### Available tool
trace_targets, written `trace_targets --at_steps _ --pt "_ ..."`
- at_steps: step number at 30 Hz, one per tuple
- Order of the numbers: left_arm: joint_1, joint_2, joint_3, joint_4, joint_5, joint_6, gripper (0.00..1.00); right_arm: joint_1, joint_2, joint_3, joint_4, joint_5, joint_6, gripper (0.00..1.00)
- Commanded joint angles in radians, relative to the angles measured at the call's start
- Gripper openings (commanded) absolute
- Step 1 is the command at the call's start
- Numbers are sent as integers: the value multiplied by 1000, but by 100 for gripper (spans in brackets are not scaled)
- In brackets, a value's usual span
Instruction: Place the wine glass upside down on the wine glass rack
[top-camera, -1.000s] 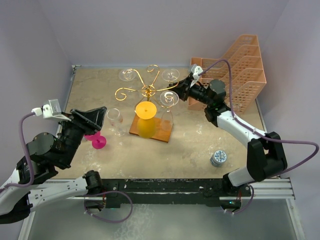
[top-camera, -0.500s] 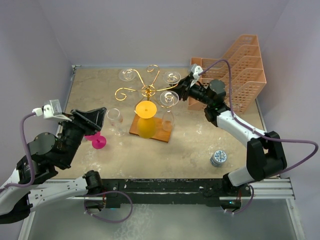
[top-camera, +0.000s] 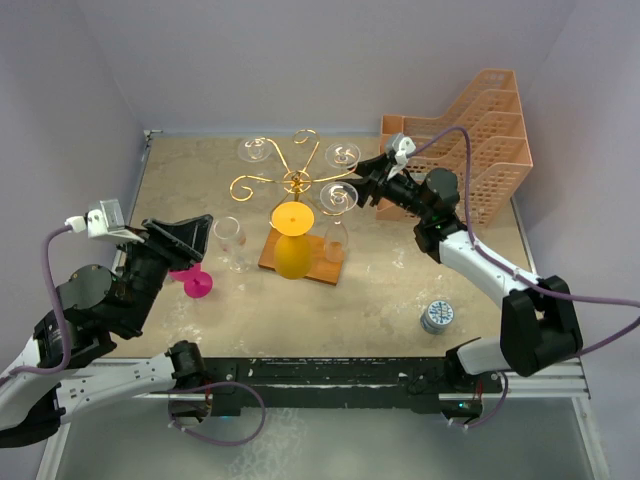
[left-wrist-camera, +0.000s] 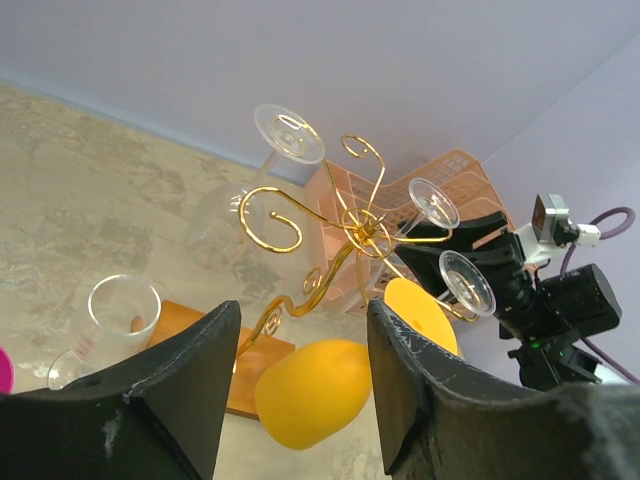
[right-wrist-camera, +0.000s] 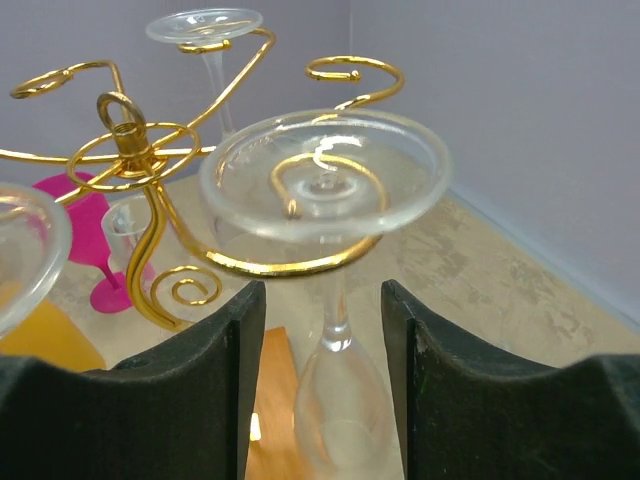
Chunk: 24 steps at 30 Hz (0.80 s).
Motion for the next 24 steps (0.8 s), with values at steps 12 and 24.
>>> trace_targets --at_steps 12,24 --pt "-2 98 -16 -70 -26 -100 52 4 -285 -232 60 323 169 63" --pt "7 285 -69 -330 -166 -317 43 4 -569 -231 -246 651 340 62"
